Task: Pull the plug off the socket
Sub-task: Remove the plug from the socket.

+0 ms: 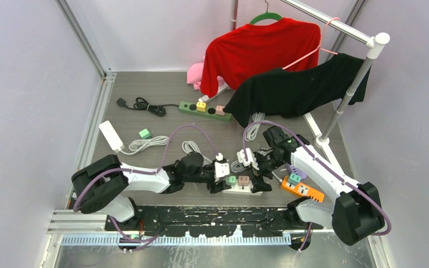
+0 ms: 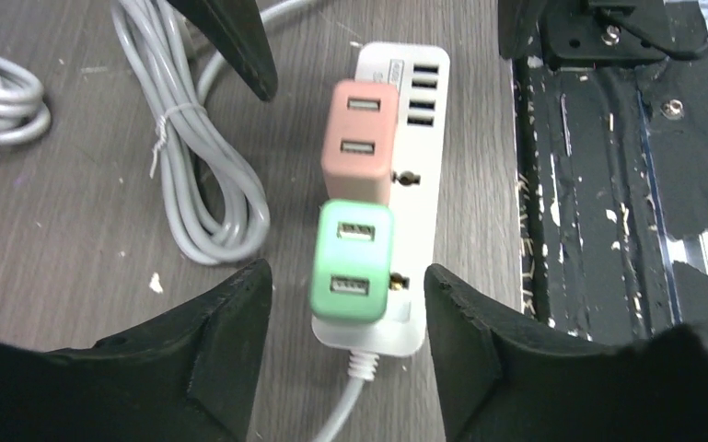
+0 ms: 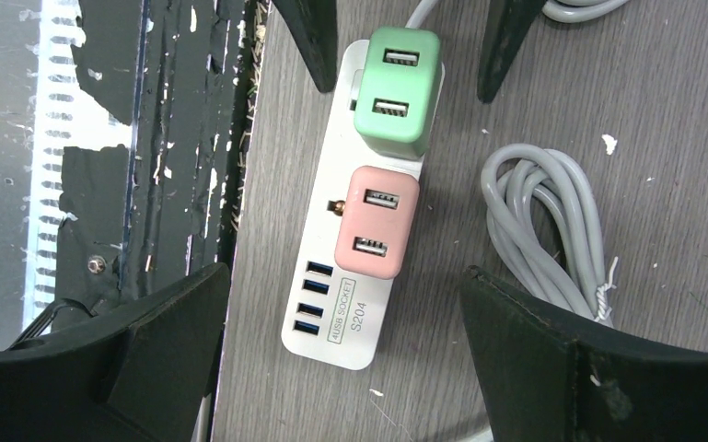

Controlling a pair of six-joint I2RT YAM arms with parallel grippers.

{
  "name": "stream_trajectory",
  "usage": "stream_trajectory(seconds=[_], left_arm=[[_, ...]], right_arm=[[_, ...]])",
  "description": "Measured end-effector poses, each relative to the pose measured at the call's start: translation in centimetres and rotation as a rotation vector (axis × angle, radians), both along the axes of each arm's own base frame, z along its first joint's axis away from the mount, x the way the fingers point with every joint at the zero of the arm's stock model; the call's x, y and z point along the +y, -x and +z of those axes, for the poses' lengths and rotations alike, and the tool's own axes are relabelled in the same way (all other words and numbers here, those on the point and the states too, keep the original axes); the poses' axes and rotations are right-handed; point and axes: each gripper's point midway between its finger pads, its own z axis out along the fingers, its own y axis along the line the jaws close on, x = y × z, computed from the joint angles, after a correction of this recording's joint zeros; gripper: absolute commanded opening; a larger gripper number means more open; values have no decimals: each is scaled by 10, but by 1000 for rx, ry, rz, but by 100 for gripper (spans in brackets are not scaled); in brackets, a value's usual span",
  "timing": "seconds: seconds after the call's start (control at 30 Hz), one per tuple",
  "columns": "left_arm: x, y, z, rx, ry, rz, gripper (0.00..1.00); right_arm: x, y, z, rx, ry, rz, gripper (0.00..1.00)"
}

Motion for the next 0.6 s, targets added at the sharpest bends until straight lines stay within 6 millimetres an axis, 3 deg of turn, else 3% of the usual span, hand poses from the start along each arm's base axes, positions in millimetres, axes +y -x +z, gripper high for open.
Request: stream_trajectory(seconds=[0.13,0.3,0.4,0.43,0.47,0.6], left_arm=[[-12,-4,8,-10,36,-8,49],[-18,-4,3,10,37,-18,37],[-19,-3,0,26,31,-20,20],[-19,-3,0,24,32,-22,6],[-19,-3,0,26,34,-24,0],[-19,-5,0,33,34,-7,0]], right_arm=[[0,0,0,-1,0,0,100],[0,0,0,-1,1,0,100],[0,-2,2,-4,1,-3,100],[1,-2,3,-6,0,-4,100],[1,-3,4,-5,0,-6,100],[0,-4,4,0,8,-20,100]])
